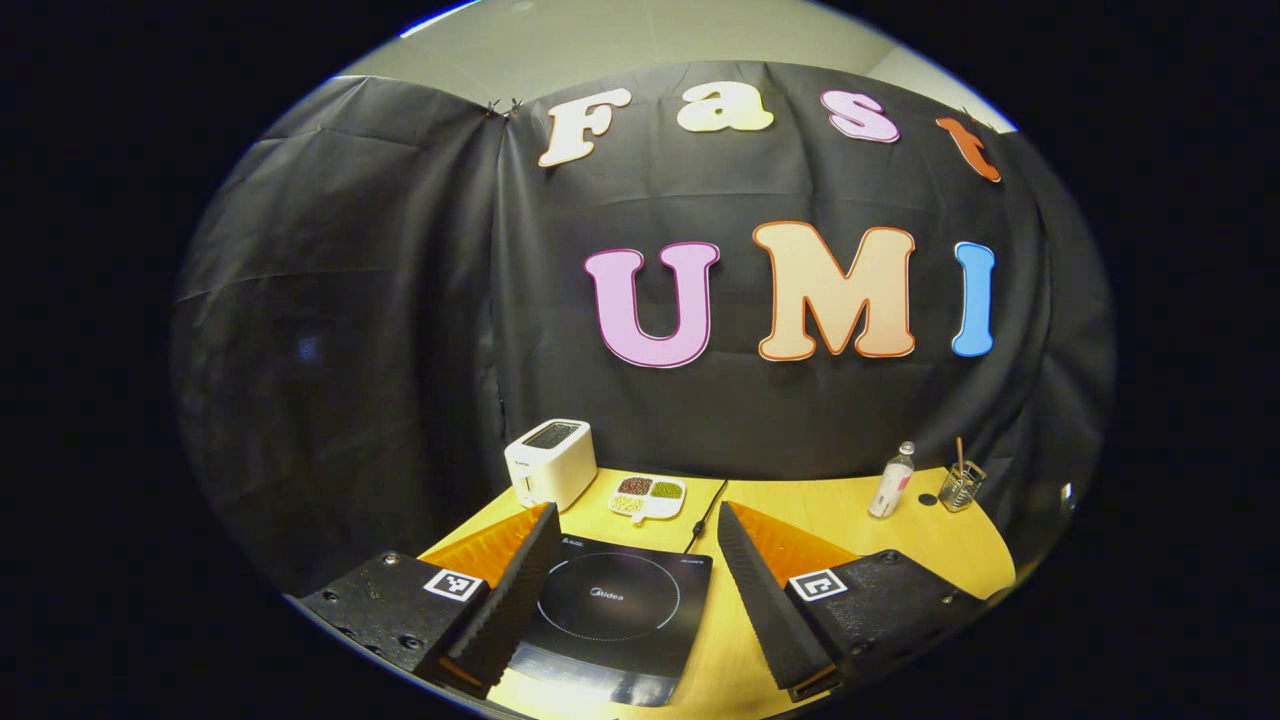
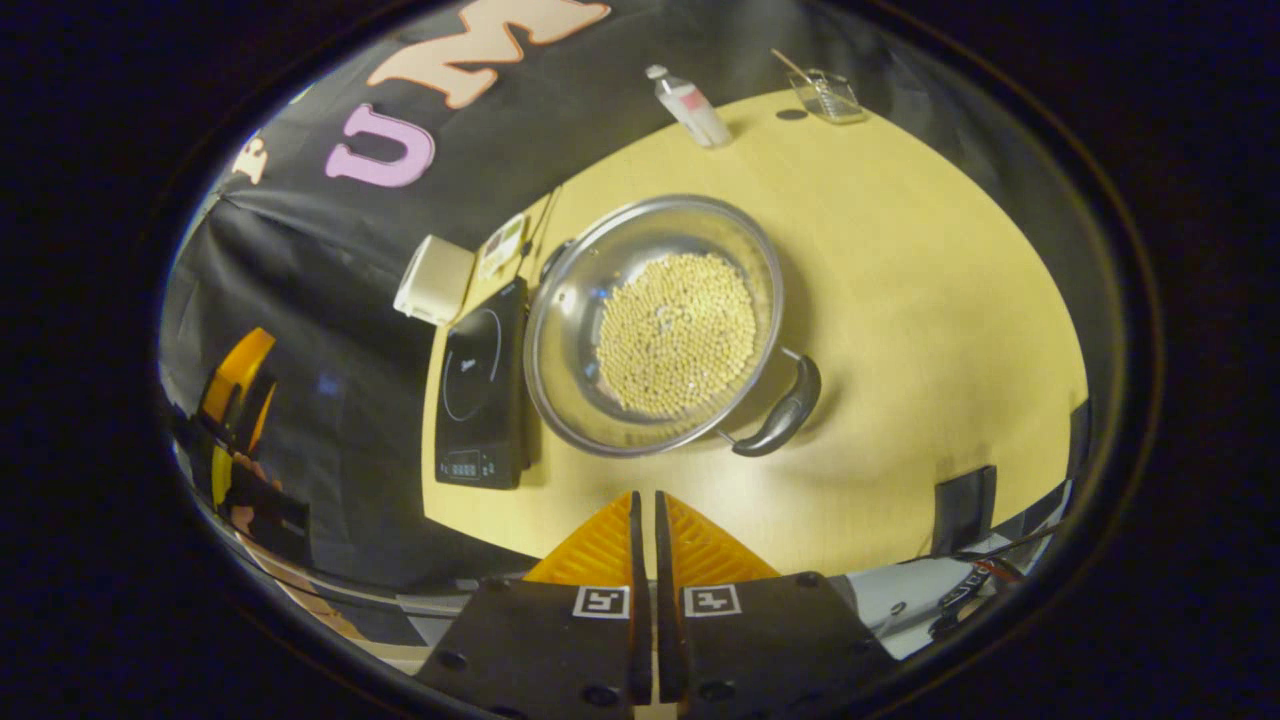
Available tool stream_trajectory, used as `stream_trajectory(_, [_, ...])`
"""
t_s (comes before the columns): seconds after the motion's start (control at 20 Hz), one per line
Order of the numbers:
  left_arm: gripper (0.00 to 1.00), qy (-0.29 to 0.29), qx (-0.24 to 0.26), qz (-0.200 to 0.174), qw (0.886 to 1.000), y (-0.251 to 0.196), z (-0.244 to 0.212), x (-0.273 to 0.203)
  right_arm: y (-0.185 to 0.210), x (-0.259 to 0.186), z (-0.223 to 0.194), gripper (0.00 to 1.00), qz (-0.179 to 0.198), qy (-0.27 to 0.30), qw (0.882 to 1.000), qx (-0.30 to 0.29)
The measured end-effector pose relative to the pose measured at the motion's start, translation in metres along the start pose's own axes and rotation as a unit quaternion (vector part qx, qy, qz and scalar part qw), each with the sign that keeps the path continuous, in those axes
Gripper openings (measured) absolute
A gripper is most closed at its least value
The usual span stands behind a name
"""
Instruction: First push the handle of the pot to place it horizontally, then grasp the pot with both hands and set it on the induction cooktop.
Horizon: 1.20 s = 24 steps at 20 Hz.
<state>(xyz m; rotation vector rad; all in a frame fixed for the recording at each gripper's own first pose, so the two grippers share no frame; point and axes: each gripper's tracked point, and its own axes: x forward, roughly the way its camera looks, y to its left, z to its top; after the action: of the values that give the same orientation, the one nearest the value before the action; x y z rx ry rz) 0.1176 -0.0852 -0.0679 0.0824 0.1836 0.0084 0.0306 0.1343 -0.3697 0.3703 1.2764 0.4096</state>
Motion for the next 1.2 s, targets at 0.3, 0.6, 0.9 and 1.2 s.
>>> stream_trajectory(0.3, [0.95,0.009,0.013,0.015,1.0,-0.008,-0.009,0.008,-0.022,0.03,-0.004,0.06,-0.017,0.054,0.998,0.041])
stream_trajectory(0.6, [0.95,0.029,0.015,0.024,0.999,-0.016,-0.021,0.015,-0.034,0.048,0.009,0.06,-0.026,0.066,0.995,0.068])
stream_trajectory(0.9, [0.95,0.031,0.023,0.022,0.999,-0.022,-0.02,0.023,-0.051,0.05,0.029,0.04,-0.036,0.053,0.992,0.107])
stream_trajectory(1.2, [0.96,0.053,-0.001,0.022,0.998,-0.024,-0.034,0.032,-0.067,0.051,0.055,0.05,-0.05,0.035,0.99,0.128])
